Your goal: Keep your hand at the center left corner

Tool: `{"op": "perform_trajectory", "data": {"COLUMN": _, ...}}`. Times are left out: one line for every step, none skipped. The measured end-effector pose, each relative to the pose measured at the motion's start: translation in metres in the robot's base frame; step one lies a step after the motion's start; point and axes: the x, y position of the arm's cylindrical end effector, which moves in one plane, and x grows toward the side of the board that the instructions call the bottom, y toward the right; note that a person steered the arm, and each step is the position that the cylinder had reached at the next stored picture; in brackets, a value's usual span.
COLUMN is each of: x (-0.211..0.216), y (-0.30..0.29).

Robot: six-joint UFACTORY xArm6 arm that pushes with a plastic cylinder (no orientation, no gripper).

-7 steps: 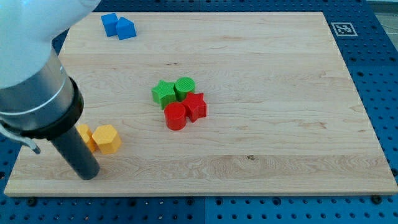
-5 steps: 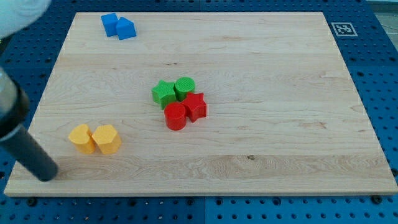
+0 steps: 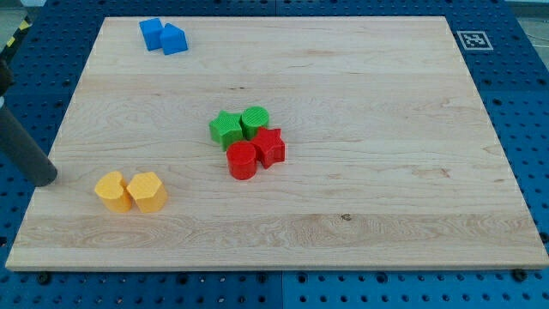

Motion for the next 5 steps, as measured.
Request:
{"op": "perform_trajectory", "data": {"x": -0.035, "y": -0.009}}
{"op": "perform_trajectory", "data": {"x": -0.064, "y": -0.009}}
{"op": "perform_trajectory", "data": {"x": -0.092, "y": 0.015}}
{"op": "perform_trajectory", "data": {"x": -0.112, "y": 0.015}}
{"op": "perform_trajectory", "data": {"x": -0.175, "y": 0.011}}
